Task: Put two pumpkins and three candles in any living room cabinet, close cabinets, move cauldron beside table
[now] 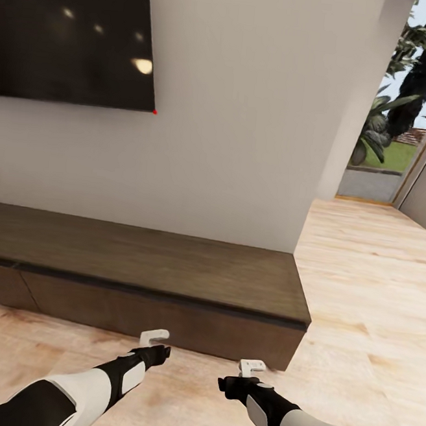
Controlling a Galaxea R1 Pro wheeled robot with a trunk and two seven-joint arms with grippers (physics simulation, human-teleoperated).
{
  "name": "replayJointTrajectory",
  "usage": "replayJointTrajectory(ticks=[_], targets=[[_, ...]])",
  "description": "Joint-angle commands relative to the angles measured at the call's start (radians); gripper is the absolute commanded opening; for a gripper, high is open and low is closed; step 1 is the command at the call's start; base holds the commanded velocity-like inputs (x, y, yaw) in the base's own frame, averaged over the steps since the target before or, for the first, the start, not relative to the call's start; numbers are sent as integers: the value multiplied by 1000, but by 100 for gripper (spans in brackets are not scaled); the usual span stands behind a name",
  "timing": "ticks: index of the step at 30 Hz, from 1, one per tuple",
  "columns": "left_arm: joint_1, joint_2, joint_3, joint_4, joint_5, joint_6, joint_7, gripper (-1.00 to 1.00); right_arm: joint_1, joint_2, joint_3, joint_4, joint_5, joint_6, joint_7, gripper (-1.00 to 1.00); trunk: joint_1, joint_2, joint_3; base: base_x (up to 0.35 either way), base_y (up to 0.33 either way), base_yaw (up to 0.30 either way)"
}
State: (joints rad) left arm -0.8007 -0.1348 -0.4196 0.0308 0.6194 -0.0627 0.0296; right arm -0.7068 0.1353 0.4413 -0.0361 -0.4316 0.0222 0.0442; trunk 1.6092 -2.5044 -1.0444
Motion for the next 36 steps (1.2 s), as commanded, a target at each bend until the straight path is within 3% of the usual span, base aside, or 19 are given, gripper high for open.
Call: replayJointTrajectory(ticks=[1, 20, 27, 36], targets=[[-1, -1, -8, 4, 24, -4, 1, 100, 0, 0, 7, -1, -10, 2, 2, 100, -1, 0, 2, 0, 0, 194], [-1, -2, -8, 3, 39, -4, 1, 100, 0, 0, 8, -1, -9, 7, -1, 100, -9, 4, 51, 0, 0, 186], [-1, -2, -8, 4, 39, -5, 1, 100, 0, 1, 10, -1, -9, 10, -4, 100, -36, 53, 64, 0, 0, 178], [-1, -2, -8, 4, 39, -5, 1, 100, 0, 1, 10, -1, -9, 10, -4, 100, -36, 53, 52, 0, 0, 175]])
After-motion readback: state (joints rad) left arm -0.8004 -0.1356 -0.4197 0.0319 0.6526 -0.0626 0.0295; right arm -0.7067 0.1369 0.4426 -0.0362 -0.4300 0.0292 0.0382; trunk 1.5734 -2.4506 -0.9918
